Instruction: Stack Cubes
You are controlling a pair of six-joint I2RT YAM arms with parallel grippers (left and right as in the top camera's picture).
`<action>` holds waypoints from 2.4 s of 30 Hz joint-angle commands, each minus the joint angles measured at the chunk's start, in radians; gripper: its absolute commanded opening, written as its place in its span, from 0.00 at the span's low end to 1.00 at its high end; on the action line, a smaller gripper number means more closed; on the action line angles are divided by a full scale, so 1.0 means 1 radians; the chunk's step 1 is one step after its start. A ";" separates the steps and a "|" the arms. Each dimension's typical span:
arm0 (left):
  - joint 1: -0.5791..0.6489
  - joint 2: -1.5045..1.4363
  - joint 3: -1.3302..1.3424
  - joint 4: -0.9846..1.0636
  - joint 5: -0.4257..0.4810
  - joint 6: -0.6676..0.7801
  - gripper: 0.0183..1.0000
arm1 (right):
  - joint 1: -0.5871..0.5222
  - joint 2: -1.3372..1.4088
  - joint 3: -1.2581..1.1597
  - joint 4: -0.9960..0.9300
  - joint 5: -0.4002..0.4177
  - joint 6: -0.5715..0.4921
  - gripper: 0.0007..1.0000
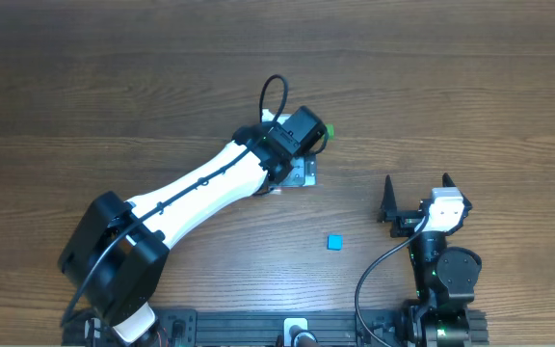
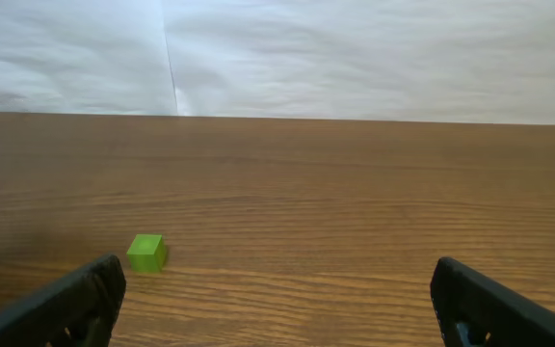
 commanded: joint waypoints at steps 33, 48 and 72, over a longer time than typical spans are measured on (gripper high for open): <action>0.641 -1.138 -0.748 0.824 0.199 0.484 0.99 | -0.001 -0.006 -0.008 0.002 0.002 -0.008 0.99; 0.764 -1.680 -1.250 0.833 0.226 0.633 1.00 | -0.001 -0.006 -0.008 0.002 0.002 -0.008 0.99; 0.824 -1.826 -1.313 0.723 0.225 0.632 1.00 | -0.001 -0.006 -0.008 0.002 0.002 -0.008 0.99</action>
